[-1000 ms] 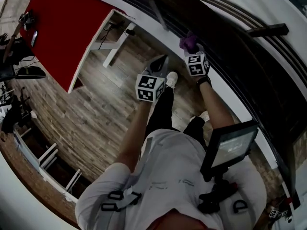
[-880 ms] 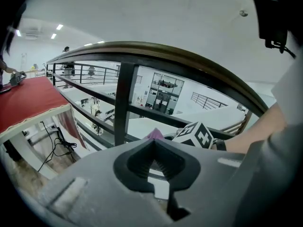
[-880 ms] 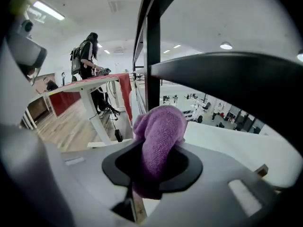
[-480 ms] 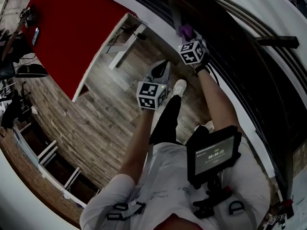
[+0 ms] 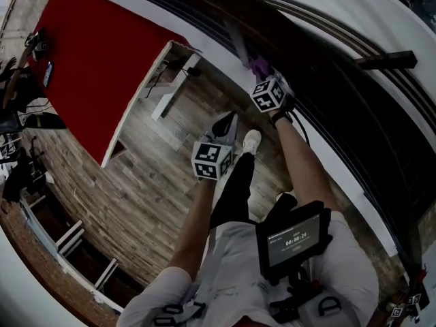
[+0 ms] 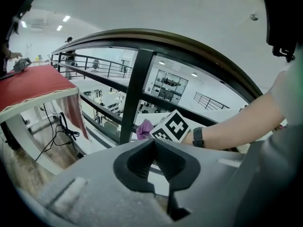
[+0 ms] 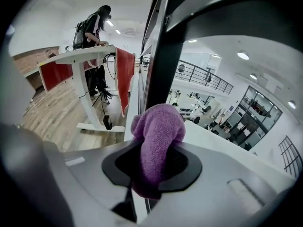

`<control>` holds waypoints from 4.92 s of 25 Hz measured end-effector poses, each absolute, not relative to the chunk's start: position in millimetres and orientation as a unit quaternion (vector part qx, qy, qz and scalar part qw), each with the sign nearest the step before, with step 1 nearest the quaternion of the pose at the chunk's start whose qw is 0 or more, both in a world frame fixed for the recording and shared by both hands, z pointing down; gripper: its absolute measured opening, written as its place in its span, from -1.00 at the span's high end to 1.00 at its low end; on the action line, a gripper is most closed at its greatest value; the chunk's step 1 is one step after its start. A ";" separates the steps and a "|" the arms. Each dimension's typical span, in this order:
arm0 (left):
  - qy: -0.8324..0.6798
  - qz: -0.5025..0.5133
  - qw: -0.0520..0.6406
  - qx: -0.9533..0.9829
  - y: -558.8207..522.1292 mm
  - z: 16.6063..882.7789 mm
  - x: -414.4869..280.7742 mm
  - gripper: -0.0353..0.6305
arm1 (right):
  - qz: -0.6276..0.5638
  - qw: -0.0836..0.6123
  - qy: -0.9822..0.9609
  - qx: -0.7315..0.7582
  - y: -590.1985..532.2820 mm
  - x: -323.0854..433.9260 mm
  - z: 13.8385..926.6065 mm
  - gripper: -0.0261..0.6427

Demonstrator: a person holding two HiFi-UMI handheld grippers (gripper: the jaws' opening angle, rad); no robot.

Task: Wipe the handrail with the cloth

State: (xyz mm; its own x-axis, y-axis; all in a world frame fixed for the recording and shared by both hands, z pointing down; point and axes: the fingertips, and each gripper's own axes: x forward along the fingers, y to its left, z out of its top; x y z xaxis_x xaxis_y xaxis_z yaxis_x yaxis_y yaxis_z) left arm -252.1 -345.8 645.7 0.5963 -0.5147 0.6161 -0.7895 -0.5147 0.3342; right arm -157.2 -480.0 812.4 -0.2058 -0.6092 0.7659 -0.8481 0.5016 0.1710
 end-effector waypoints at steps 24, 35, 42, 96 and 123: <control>-0.238 0.247 0.254 0.904 -282.4 640.3 -97.1 0.89 | 0.210 0.438 -0.712 0.508 -300.3 -22.0 829.2 0.65; -0.162 0.278 0.236 0.917 -224.5 642.3 -28.7 0.89 | 0.250 0.409 -0.673 0.562 -235.4 54.5 805.2 0.65; -0.103 0.300 0.223 0.922 -181.4 644.7 7.0 0.89 | 0.272 0.399 -0.655 0.582 -178.1 97.4 810.1 0.65; 0.164 0.346 0.153 0.911 208.7 683.0 331.5 0.89 | 0.309 0.379 -0.474 0.732 267.7 476.1 804.2 0.64; 0.070 0.301 0.198 0.930 139.2 666.5 259.3 0.89 | 0.408 0.260 -0.401 0.778 286.9 450.8 823.4 0.64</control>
State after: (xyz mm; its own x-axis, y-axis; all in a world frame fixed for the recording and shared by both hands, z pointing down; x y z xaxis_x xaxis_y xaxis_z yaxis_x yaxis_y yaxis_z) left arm 259.3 139.2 666.5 0.8084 0.2506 0.5326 0.0114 -0.9114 0.4115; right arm 450.8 286.9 823.4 0.3451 -0.4114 0.8436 -0.8362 -0.5430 0.0772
